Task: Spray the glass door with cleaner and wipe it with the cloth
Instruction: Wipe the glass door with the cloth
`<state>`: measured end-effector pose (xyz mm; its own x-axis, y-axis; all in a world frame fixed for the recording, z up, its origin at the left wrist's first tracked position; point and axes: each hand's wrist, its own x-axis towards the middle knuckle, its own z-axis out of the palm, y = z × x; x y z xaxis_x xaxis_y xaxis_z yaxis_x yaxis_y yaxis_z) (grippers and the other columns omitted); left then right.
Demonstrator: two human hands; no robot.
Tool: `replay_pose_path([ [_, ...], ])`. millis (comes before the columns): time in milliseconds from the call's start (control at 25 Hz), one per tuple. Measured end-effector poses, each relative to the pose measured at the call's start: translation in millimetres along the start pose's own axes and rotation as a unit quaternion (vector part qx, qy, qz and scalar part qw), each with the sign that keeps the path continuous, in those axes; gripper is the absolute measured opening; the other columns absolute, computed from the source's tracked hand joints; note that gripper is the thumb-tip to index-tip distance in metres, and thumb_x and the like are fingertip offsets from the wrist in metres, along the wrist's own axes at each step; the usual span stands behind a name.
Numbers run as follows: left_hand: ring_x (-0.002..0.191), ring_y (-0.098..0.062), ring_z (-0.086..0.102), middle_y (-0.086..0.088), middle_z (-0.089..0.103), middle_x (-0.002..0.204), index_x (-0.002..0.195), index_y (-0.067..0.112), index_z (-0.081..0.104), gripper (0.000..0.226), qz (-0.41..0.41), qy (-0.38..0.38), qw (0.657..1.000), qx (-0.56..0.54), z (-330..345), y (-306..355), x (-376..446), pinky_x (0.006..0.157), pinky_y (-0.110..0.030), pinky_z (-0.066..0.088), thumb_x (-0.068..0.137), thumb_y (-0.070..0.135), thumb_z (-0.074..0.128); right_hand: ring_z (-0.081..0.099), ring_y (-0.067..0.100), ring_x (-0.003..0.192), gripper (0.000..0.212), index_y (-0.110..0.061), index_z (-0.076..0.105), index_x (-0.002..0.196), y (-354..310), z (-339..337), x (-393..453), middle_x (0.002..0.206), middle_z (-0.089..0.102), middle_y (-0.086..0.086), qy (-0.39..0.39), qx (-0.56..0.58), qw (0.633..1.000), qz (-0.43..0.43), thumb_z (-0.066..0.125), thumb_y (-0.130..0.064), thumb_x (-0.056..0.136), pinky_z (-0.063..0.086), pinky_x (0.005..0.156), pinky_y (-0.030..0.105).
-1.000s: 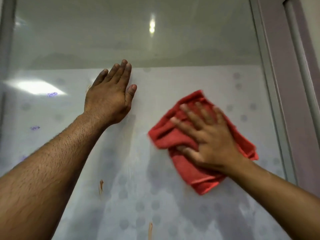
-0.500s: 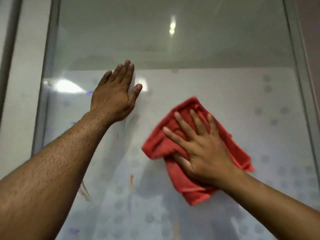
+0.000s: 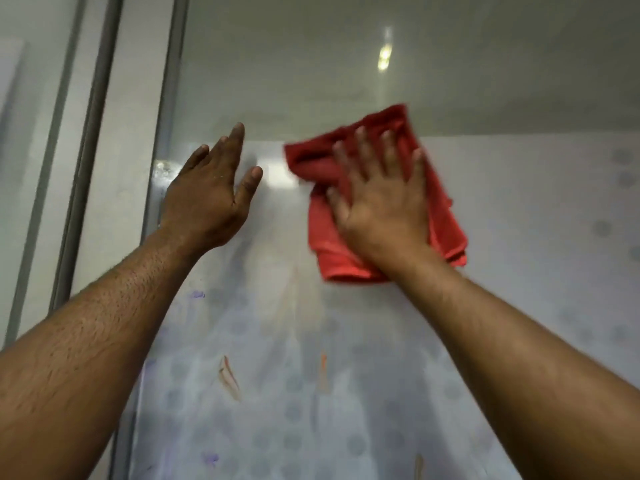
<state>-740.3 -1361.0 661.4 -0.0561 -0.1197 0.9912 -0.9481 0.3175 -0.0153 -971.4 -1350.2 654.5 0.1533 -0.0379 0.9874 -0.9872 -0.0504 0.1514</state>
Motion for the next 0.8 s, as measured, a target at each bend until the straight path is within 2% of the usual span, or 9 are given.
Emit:
replay_pose_path([
  [160,0.149,-0.03,0.024,-0.002,0.026,0.162,0.159,0.025,0.008,0.067,-0.013,-0.002,1.0,0.015,-8.8,-36.2,-19.1,0.119,-0.043,0.022,0.102,0.056,0.024,0.019,0.025,0.15,0.062,-0.033,0.031,0.152,3.1,-8.8,-91.1,0.162,0.023,-0.003,-0.055,-0.008,0.978,-0.2,0.036,-0.051,0.093,0.014,0.118,0.054],
  [200,0.149,-0.027,0.024,-0.003,0.024,0.163,0.159,0.022,0.009,0.068,-0.002,-0.004,1.0,0.025,-11.7,-47.5,-24.0,0.12,-0.04,0.02,0.101,0.057,0.021,0.022,0.026,0.149,0.061,-0.034,0.033,0.151,22.7,-11.3,-83.1,0.161,0.025,-0.004,-0.045,-0.012,0.982,-0.182,0.038,-0.05,0.092,0.017,0.118,0.054],
  [280,0.15,-0.02,0.021,-0.004,0.019,0.164,0.158,0.017,0.009,0.072,0.01,-0.004,0.999,0.043,-17.2,-68.6,-29.9,0.123,-0.034,0.013,0.1,0.058,0.015,0.022,0.029,0.149,0.061,-0.036,0.03,0.151,50.1,-13.8,-38.5,0.161,0.026,-0.003,-0.021,-0.027,0.998,-0.048,0.033,-0.051,0.092,0.016,0.117,0.056],
  [360,0.152,-0.015,0.013,-0.002,0.01,0.165,0.158,0.015,0.007,0.074,0.006,-0.003,0.999,0.054,-19.6,-83.1,-31.7,0.123,-0.032,0.006,0.099,0.059,0.013,0.014,0.031,0.15,0.061,-0.036,0.023,0.153,46.1,-11.3,17.6,0.163,0.02,-0.004,-0.008,-0.021,0.997,0.069,0.025,-0.055,0.095,0.009,0.117,0.058],
  [400,0.152,-0.013,0.008,0.0,0.006,0.166,0.158,0.015,0.005,0.075,0.001,-0.004,0.999,0.054,-20.2,-89.7,-32.5,0.123,-0.031,0.004,0.098,0.06,0.012,0.013,0.032,0.15,0.062,-0.034,0.022,0.154,28.1,-7.3,38.4,0.163,0.018,-0.004,-0.008,-0.013,0.997,0.082,0.024,-0.055,0.095,0.007,0.118,0.058],
  [520,0.151,-0.008,-0.001,0.005,-0.002,0.165,0.158,0.019,0.004,0.076,0.001,-0.012,0.999,0.046,-17.2,-100.2,-40.6,0.124,-0.031,0.001,0.096,0.063,0.008,0.019,0.03,0.149,0.06,-0.029,0.033,0.151,-43.1,4.5,42.3,0.161,0.027,-0.001,0.013,0.009,1.0,-0.005,0.031,-0.051,0.095,0.012,0.119,0.054],
  [640,0.151,-0.007,-0.003,0.005,-0.004,0.166,0.158,0.02,0.002,0.077,-0.014,-0.018,0.999,0.036,-12.1,-104.9,-52.7,0.123,-0.031,0.001,0.095,0.064,0.005,0.02,0.025,0.149,0.058,-0.029,0.036,0.15,-81.3,8.8,-42.7,0.16,0.028,-0.002,-0.037,0.046,0.981,-0.186,0.04,-0.047,0.094,0.013,0.12,0.05],
  [720,0.151,-0.008,-0.005,0.004,-0.007,0.166,0.158,0.022,-0.001,0.077,-0.021,-0.03,0.999,0.034,-11.2,-109.4,-60.0,0.123,-0.031,0.0,0.094,0.065,0.004,0.018,0.023,0.15,0.06,-0.031,0.034,0.151,-78.2,0.9,-114.8,0.161,0.025,-0.004,-0.099,0.041,0.947,-0.302,0.042,-0.047,0.093,0.011,0.121,0.048],
  [800,0.151,-0.009,-0.009,0.005,-0.012,0.165,0.157,0.028,-0.006,0.075,-0.021,-0.037,0.999,0.032,-10.6,-120.0,-68.0,0.123,-0.032,-0.002,0.094,0.067,0.003,0.021,0.022,0.149,0.061,-0.031,0.036,0.15,-41.7,-4.0,-119.6,0.16,0.028,-0.004,-0.08,0.046,0.95,-0.299,0.042,-0.044,0.091,0.018,0.119,0.05],
])
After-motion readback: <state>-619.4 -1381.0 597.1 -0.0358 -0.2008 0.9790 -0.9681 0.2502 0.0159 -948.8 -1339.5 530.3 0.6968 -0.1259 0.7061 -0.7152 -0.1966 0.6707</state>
